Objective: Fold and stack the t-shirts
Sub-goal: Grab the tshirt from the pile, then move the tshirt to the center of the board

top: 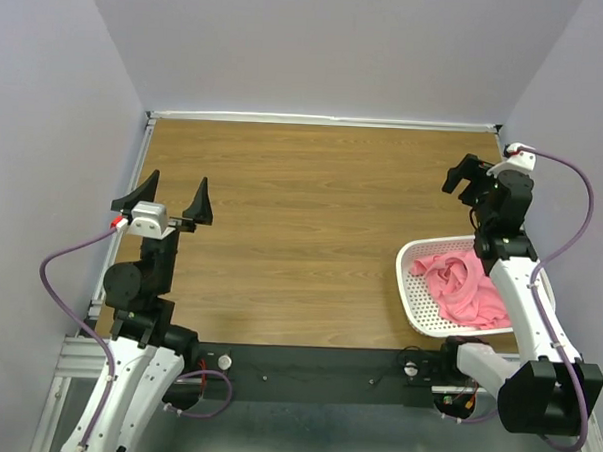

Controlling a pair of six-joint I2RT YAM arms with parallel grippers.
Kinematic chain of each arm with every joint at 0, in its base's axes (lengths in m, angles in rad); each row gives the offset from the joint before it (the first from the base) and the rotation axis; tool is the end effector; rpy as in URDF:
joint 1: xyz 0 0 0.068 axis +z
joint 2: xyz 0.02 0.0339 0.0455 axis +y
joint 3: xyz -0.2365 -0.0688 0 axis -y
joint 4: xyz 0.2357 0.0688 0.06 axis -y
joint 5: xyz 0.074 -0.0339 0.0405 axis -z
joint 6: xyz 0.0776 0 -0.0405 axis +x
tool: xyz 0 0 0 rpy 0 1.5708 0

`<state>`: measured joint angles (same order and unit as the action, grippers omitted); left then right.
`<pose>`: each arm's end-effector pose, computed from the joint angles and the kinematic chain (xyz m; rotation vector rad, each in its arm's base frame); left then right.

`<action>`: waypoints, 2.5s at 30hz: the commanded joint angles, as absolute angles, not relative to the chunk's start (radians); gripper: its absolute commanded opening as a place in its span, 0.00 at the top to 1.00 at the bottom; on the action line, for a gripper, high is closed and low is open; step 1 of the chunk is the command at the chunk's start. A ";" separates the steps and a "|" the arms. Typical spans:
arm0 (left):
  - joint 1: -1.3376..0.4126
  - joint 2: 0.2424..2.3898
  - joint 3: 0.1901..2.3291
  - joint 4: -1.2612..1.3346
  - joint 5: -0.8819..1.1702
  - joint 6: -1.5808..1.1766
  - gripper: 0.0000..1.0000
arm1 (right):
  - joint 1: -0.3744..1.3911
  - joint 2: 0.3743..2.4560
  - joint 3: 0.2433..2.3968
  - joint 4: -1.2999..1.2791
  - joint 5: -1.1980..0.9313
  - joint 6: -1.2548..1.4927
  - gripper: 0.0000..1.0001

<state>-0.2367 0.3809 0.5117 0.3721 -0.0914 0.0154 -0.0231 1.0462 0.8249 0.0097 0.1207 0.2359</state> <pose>0.1561 -0.0304 0.3646 0.0523 1.0701 -0.1509 0.2920 -0.0161 0.2933 0.3159 1.7528 0.0458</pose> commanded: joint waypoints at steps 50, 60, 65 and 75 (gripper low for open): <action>-0.267 0.313 0.528 0.344 -0.026 0.021 0.03 | -0.025 1.175 0.819 -0.792 0.095 -0.545 0.51; -0.267 0.325 0.526 0.347 -0.020 0.020 0.04 | -0.025 1.114 1.079 -0.859 -0.138 -0.505 0.99; -0.268 0.336 0.526 0.347 -0.014 0.021 0.04 | -0.025 1.169 1.530 -0.871 -0.461 -0.421 0.99; -0.268 0.348 0.514 0.356 0.034 0.041 0.05 | -0.020 1.514 2.262 -0.352 -0.919 0.342 0.99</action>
<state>-0.2642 0.3405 0.5121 0.3496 -0.0212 0.0235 -0.0250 1.3823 2.0987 -0.6388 -0.7025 -0.0830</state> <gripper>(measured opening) 0.952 0.009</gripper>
